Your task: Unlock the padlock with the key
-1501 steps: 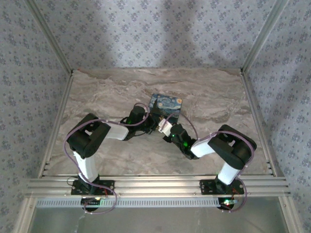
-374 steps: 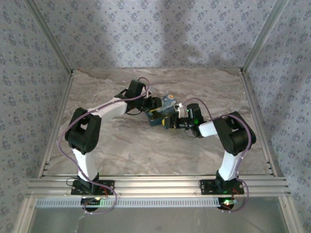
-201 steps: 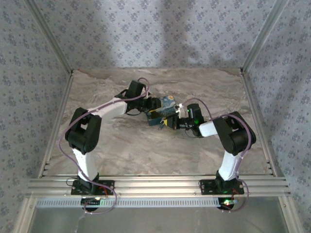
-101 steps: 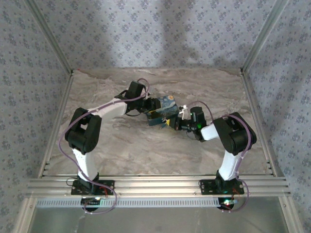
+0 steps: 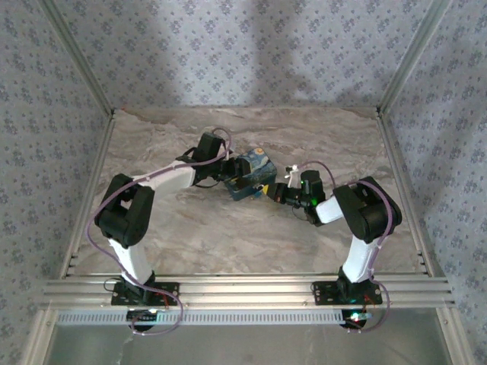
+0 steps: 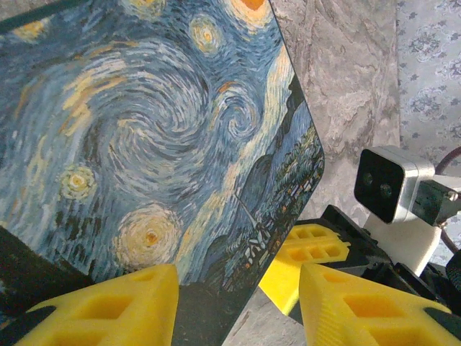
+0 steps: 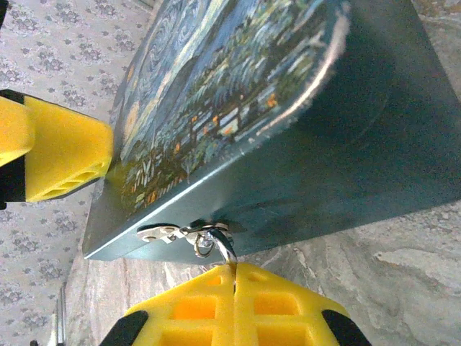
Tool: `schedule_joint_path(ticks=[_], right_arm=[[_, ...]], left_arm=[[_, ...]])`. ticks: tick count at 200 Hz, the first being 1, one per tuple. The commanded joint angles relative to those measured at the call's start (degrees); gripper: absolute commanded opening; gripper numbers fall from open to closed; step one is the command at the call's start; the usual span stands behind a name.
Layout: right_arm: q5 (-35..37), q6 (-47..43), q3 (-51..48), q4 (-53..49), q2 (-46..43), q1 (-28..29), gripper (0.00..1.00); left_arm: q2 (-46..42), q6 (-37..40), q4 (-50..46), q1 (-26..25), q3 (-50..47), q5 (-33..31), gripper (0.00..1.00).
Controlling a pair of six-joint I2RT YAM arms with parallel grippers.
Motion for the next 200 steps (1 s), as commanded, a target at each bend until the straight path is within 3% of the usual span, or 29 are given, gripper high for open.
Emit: schedule_joint_path(ticks=[1,43,90,139,200], right_arm=[[1.9,0.6,-0.9,0.7,-0.9,-0.7,0.00],[3.9,-3.4,-2.9,-8.0,-8.5,-2.0,0.00],[5.2,-6.0,-2.6,-26.0,-20.9,-3.3,0.00],[8.8,-10.8,-0.2,-53.0,-38.2,-3.3,0.00],[7.3,-8.7,-1.4,-72.3,-51.0,-3.4,0.00]], left_arm=[[-1.6,-0.6,-2.0,-0.6,-1.2,-0.2,0.50],[-3.4,1.0,-3.8,0.2,1.2,-0.9,0.56],[-9.3,3.7,-5.1,2.3,1.4,-3.7,0.64],[-21.9,7.9,-4.9,4.9,-6.8,-12.9,0.73],[-35.5,10.1,-5.0,9.4,-16.9,-21.0,0.81]])
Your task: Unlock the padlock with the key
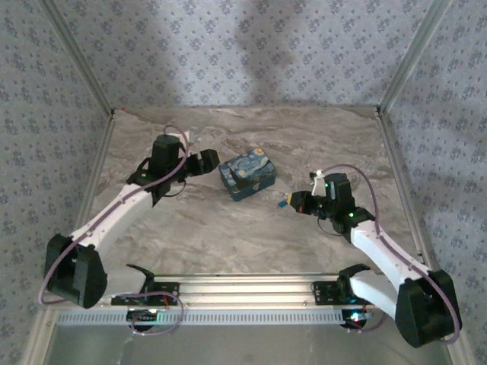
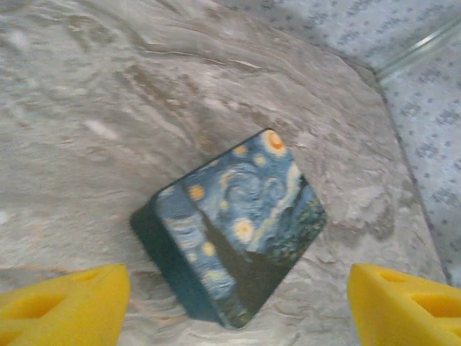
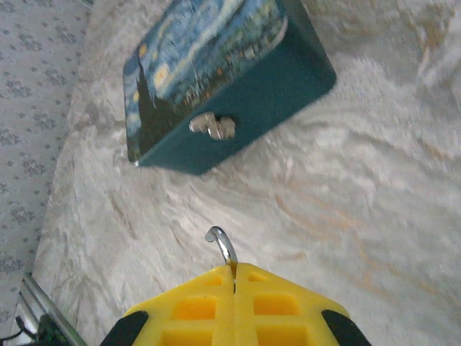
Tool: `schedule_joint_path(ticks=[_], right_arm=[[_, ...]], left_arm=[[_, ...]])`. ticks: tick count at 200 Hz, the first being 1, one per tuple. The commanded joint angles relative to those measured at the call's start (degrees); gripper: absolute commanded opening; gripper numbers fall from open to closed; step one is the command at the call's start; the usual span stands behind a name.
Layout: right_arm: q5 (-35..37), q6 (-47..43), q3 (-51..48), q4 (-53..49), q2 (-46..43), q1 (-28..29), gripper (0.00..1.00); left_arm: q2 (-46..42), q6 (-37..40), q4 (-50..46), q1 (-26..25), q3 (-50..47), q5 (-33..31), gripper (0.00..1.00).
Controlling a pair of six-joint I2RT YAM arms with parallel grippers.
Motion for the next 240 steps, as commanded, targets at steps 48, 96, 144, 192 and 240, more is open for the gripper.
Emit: schedule_joint_path(ticks=[48,96,144,192,240], right_arm=[[-3.7,1.9,-4.5,-12.4,-2.7,-0.3,0.00],[-3.7,0.9,-6.3,-8.8,1.7,-0.4,0.00],[-3.0,0.4,-6.6,-4.8,6.5,-0.6,0.00],[-0.9,-0.7,-5.6,-5.5,5.2,-1.6,0.23],[4.6,-5.0,-0.6,-10.2,-0.8,-3.8,0.34]], left_arm=[[-6.2,1.7,-1.6,3.0,-4.2,-4.8,0.81],[-5.6,1.6,-2.0,3.1,-4.2,-4.6,0.82],[-5.6,1.6,-2.4,3.1,-4.0,-4.7,0.82],[-6.2,1.7,-2.9,4.3,-3.5,-4.5,0.83],[-9.7,3.1,-5.2,7.1,-2.3,-7.6,0.85]])
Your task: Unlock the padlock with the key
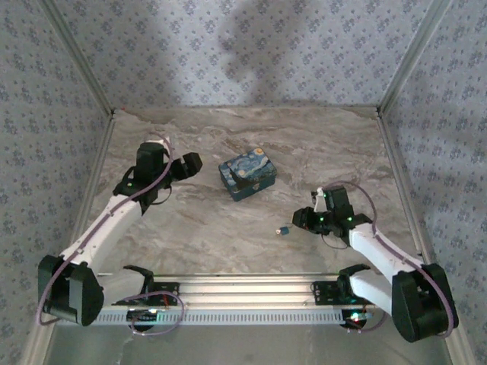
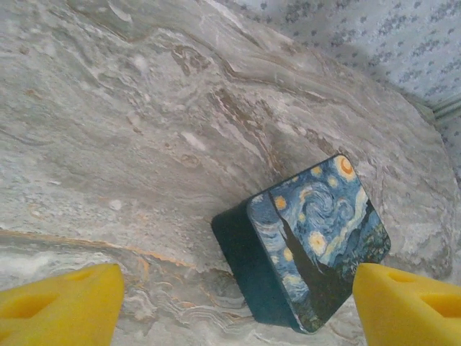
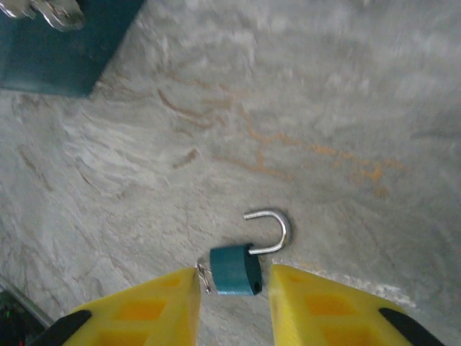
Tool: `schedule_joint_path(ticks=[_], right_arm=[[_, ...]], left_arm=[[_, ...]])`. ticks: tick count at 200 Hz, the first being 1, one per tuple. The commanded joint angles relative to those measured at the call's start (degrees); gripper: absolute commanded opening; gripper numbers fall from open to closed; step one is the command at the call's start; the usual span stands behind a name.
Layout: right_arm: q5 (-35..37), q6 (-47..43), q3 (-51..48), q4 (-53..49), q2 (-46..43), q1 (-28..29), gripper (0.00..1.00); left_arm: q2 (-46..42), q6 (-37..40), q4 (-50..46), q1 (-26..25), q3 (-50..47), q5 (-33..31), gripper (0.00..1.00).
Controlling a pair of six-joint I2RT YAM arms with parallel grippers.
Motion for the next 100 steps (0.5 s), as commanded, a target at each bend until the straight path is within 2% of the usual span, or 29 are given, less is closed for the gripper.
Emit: schedule_joint_path(ticks=[1,27,59,100], right_arm=[[4.4,-3.9,4.5,-3.5,-3.4,-1.2,0.34],[9.6,-7.5,8.0,-4.4,-6.5,-3.3,0.39],[17.2,-12.9,10.2,-0.1,-9.7,-7.0,0.50],[23.3,-16.5,7.7,12.3,-11.8,-12.5,0.78]], left_arm=[[-3.6,2.2,-2.0,1.4,1.5,-3.2,0.85],[-7.1,4.0,-3.1,3.2,1.4,-9.3,0.89],[-12.9,7.6,-2.7,6.0,-0.7,-18.3,0.97],[-20.5,15.1,1.6,8.2,-6.4,-25.4,0.98]])
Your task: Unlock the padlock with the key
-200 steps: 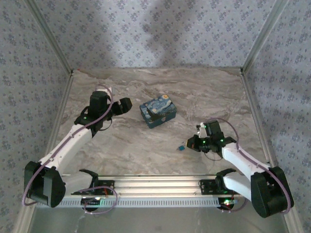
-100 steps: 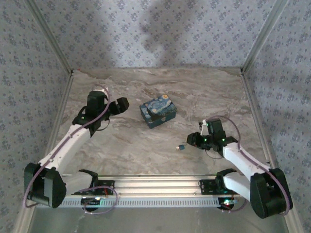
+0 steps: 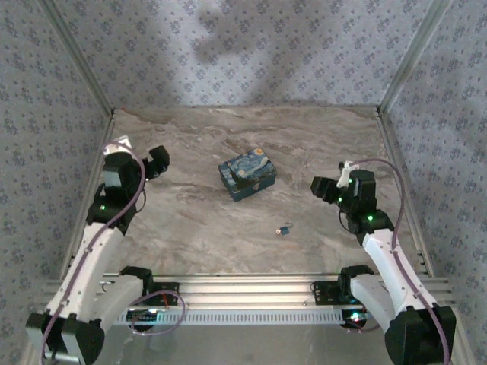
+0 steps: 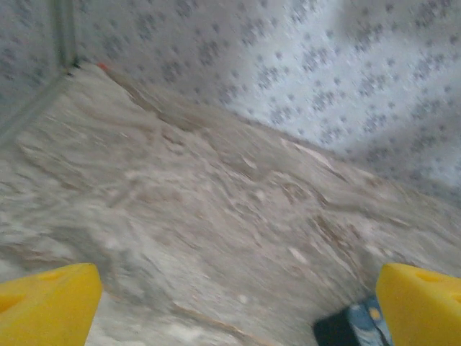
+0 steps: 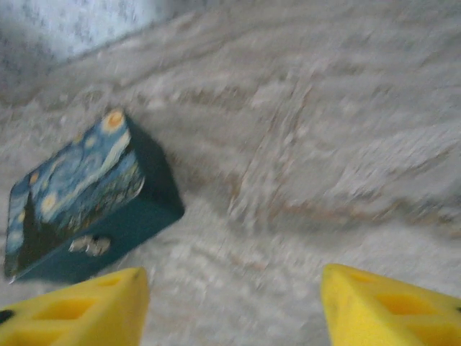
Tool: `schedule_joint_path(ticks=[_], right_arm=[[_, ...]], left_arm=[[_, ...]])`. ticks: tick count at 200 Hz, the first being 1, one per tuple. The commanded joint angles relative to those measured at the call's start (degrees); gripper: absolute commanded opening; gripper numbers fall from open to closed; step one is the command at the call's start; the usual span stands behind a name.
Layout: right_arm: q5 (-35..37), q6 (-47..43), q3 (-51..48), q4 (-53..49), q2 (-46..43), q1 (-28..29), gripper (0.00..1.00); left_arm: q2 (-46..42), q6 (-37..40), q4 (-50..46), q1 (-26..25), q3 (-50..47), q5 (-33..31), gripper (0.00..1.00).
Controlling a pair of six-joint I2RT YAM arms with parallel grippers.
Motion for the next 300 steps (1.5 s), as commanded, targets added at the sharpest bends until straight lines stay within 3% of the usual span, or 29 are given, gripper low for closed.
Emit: schedule_joint_path(ticks=[1,25,57,76,120,178,237,246,261,300], right_arm=[[6.3,-3.8,-1.0,8.5,-1.0,-2.9,0.79],[8.9,-4.4,-4.3,15.5,-0.8,-6.3,1.00],[13.6,-11.8,-10.6,25.0,0.6,-8.0,1.00],[12.7,-17.9,-13.6,30.2,3.3,-8.1,1.00],[12.0,-19.1,-16.2,38.3,12.7,-8.1,1.00],[7.8,-19.0,-17.8,55.6,25.3,-8.3,1.00],[3.6,-20.3,-16.3,65.9,38.6,-9.4,1.00],[3.5,-20.1,-15.4,66.0,40.0,-9.6,1.00],[3.9,-19.5,-10.5,55.8,39.5,-10.0,1.00],[6.6,-20.1,-10.1,55.2,39.6,-8.8,1.00]], left_arm=[[-3.1,7.0,3.2,0.8,-3.4,-6.8,0.98],[-5.6,12.5,7.1,1.4,-7.9,-9.9,0.98],[-6.4,15.3,17.4,1.9,-17.0,-12.0,0.98],[-4.8,13.6,18.0,2.0,-19.3,-13.4,0.98],[1.5,15.3,20.5,2.3,-21.9,-12.8,0.98],[9.3,18.0,29.2,4.2,-24.5,-6.3,0.98],[15.4,22.1,39.4,5.1,-26.2,-0.1,0.98],[16.4,22.6,41.1,5.0,-26.6,0.6,0.98],[18.0,23.1,43.7,5.1,-27.0,1.6,0.98],[23.3,25.3,50.0,5.3,-27.3,4.0,0.98]])
